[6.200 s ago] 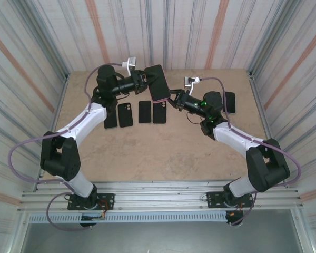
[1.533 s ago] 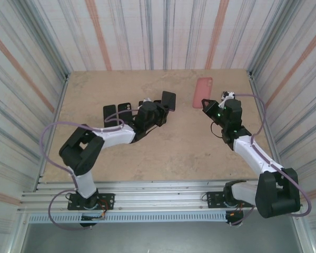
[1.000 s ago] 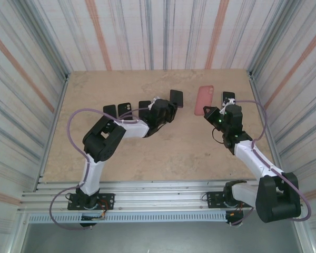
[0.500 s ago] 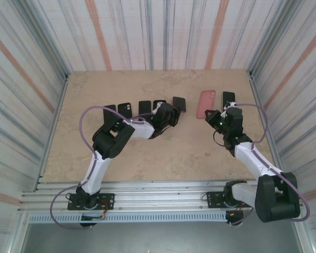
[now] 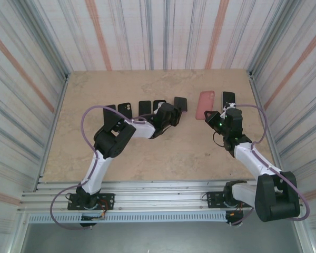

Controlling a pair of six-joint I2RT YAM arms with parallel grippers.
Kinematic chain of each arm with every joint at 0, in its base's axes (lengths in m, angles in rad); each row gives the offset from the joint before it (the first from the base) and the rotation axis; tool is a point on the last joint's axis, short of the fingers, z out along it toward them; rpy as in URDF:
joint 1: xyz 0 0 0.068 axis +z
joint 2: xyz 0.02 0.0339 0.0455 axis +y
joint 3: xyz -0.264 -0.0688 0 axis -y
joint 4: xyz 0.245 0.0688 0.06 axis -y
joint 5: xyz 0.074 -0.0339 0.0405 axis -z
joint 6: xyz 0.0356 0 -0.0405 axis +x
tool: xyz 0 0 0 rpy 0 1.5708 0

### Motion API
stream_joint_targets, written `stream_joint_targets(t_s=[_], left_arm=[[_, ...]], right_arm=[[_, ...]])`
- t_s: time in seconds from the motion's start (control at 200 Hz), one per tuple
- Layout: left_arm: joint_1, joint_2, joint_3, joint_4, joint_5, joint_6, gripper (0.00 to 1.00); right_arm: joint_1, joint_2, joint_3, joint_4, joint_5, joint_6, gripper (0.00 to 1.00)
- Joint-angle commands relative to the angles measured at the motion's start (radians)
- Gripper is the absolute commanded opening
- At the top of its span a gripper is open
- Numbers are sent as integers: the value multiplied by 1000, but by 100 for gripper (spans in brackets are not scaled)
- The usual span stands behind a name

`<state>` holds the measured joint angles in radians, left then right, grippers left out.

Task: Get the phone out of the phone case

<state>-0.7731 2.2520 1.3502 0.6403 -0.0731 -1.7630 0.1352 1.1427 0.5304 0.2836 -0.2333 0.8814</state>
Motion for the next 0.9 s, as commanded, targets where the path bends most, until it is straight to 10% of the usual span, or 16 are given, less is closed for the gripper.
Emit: stream_joint_targets(t_s=[0.0,0.897], left_arm=[[-11,19,32,-19,20,-20,10],[-29,-13,57,-242,70,-94,48]], right_arm=[[-6,3,-13,13,0,5,4],[-6,20,-49,36,5,7,4]])
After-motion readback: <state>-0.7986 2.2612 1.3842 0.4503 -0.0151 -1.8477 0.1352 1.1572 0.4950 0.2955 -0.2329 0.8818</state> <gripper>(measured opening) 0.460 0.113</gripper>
